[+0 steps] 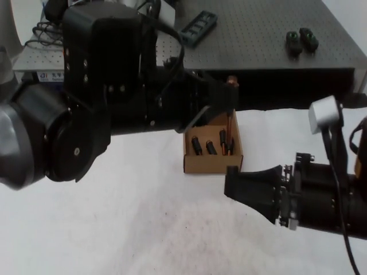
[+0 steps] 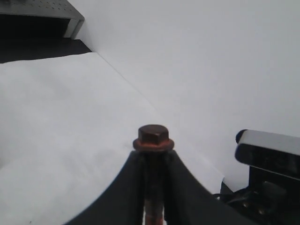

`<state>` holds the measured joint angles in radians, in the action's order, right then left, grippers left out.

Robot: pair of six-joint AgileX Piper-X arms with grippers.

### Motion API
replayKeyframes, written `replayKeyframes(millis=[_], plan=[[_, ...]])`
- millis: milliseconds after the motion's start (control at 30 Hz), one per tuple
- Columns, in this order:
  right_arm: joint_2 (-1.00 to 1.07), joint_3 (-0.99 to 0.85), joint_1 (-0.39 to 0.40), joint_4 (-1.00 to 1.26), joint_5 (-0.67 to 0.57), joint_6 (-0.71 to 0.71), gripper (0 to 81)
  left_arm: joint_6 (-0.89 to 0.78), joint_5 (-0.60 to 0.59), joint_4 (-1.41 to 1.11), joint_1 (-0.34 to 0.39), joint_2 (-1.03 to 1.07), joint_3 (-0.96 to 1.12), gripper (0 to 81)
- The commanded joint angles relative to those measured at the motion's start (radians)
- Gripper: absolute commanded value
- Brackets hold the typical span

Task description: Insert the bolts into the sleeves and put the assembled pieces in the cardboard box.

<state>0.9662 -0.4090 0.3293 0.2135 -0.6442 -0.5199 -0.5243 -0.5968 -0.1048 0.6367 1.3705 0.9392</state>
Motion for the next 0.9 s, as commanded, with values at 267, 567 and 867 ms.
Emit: replayKeyframes(millis=[267, 567, 867], plan=[[0.029, -0.003, 0.004, 0.094, 0.095, -0.019, 2.9, -0.014, -0.020, -0.025, 0.003, -0.013, 0.005, 0.6], [0.029, -0.003, 0.007, 0.105, 0.078, 0.004, 2.9, -0.014, -0.048, -0.025, 0.003, -0.013, 0.003, 0.6], [0.029, -0.003, 0.007, 0.131, 0.069, 0.004, 2.9, -0.014, -0.098, -0.025, 0.003, -0.013, 0.002, 0.6]])
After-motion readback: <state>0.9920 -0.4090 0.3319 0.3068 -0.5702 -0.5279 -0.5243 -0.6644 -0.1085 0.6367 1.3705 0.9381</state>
